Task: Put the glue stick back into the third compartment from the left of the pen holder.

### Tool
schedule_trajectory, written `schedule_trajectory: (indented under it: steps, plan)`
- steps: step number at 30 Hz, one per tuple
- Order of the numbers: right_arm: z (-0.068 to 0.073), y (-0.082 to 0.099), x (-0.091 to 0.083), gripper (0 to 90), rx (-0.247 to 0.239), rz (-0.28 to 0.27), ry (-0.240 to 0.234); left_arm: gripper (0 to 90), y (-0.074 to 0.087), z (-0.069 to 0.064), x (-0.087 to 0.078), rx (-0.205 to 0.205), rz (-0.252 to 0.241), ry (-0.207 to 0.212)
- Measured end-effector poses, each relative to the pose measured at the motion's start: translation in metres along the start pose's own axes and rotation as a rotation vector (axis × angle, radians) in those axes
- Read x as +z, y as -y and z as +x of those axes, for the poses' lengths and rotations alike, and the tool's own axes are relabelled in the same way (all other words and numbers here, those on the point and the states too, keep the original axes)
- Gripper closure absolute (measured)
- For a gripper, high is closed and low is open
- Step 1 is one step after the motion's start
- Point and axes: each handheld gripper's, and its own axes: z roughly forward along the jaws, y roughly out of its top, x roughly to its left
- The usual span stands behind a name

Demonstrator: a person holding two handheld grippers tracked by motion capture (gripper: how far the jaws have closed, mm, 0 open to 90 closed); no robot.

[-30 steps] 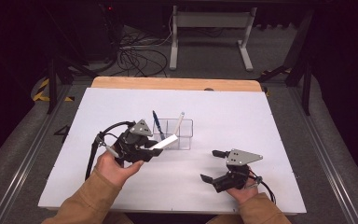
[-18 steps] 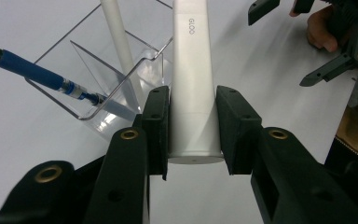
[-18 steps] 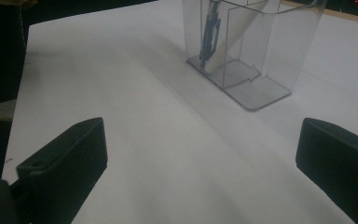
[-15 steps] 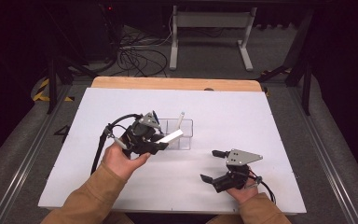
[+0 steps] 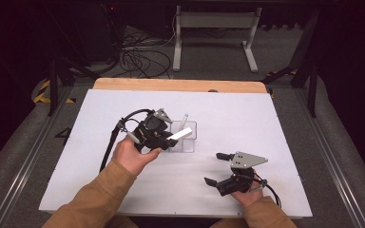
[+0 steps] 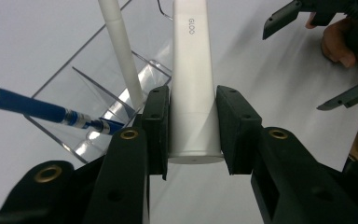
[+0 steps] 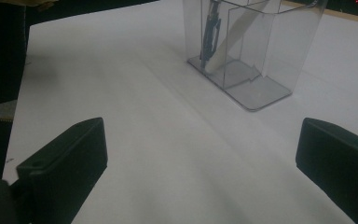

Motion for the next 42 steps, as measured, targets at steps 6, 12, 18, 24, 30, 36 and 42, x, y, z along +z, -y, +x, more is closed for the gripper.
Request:
schedule_trajectory:
  steps: [6, 12, 18, 24, 30, 36, 42]
  plan:
    - [0.000, 0.000, 0.000, 2.6, -0.001, -0.001, -0.002, 67.0, -0.008, 0.002, 0.004, 0.001, 0.006, -0.007]
    - [0.000, 0.000, 0.000, 2.6, 0.001, -0.001, -0.002, 67.0, -0.010, 0.003, 0.006, 0.004, 0.018, -0.018]
    - [0.000, 0.000, 0.000, 2.6, 0.001, -0.001, -0.002, 66.9, -0.015, 0.004, 0.005, 0.000, 0.040, -0.023]
    - [0.000, 0.000, 0.000, 2.6, 0.000, 0.002, -0.005, 66.8, -0.019, 0.006, 0.008, -0.016, 0.061, -0.023]
    - [0.000, 0.000, 0.000, 2.6, -0.001, -0.001, -0.005, 66.7, -0.026, 0.006, 0.010, -0.010, 0.104, -0.052]
    - [0.000, 0.000, 0.000, 2.6, -0.003, 0.001, -0.009, 66.7, -0.034, 0.007, 0.015, -0.012, 0.147, -0.066]
    - [0.000, 0.000, 0.000, 2.6, -0.003, -0.001, -0.010, 66.7, -0.038, 0.010, 0.019, -0.021, 0.187, -0.057]
